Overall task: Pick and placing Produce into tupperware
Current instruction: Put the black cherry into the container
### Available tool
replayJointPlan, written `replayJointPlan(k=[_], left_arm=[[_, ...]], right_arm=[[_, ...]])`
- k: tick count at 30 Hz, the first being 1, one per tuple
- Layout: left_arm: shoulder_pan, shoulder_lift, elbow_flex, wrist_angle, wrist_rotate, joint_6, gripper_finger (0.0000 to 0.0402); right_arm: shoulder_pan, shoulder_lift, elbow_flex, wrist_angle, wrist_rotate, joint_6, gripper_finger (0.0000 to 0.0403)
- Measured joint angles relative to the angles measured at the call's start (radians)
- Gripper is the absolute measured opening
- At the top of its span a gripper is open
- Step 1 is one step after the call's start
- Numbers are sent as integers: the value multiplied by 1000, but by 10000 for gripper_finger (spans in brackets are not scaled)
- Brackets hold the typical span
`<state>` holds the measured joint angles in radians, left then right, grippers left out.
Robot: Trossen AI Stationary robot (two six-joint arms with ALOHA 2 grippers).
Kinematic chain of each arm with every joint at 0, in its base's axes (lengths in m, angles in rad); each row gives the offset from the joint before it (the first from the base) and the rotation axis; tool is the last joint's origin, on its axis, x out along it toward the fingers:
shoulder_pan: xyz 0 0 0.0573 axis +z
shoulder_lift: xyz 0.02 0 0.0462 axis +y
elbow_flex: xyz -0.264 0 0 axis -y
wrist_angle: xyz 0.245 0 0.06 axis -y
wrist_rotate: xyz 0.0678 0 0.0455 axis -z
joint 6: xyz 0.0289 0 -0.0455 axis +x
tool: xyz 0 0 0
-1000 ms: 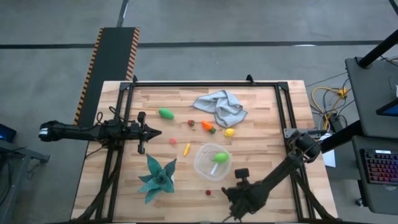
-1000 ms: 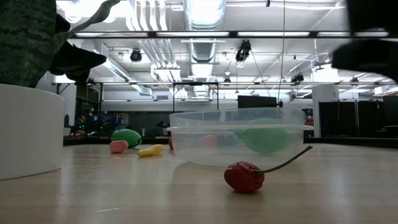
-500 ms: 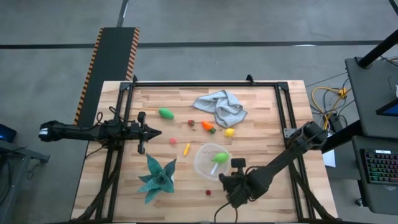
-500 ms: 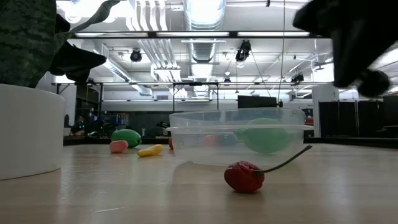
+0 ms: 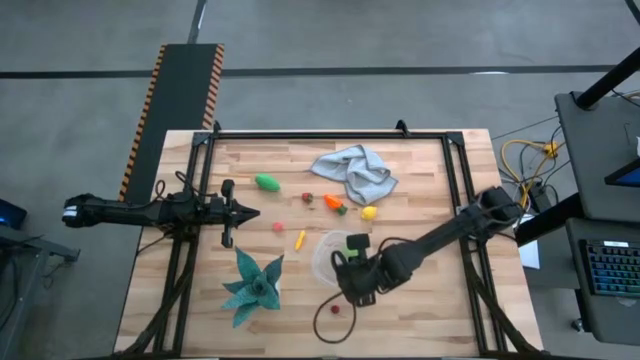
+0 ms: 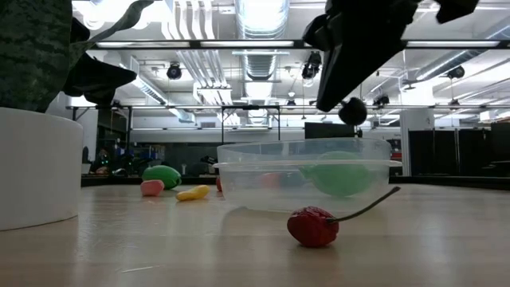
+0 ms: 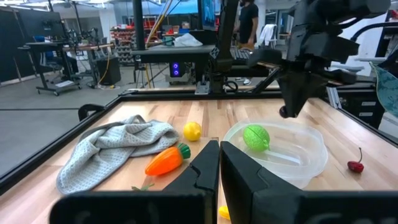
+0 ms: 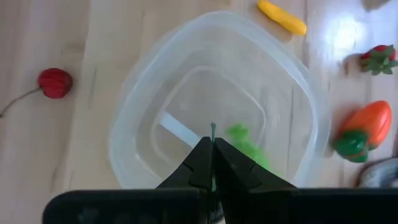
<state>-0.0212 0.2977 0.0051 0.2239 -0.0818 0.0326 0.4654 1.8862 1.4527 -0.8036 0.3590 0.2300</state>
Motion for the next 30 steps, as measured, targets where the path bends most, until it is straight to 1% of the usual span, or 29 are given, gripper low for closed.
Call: replayJointPlan(k=[5, 11, 15, 30], left_arm=[[0, 1, 0, -2, 0, 0, 0], [0, 1, 0, -2, 0, 0, 0], [0, 1, 0, -1, 0, 0, 0], [0, 1, 0, 1, 0, 0, 0]], right_arm=[[-29, 0, -1, 0, -77, -16, 8], [-34, 0, -6, -2, -86, -26, 8], [-41, 0, -14, -4, -132, -33, 9], [-41, 0, -21, -6, -144, -29, 9]])
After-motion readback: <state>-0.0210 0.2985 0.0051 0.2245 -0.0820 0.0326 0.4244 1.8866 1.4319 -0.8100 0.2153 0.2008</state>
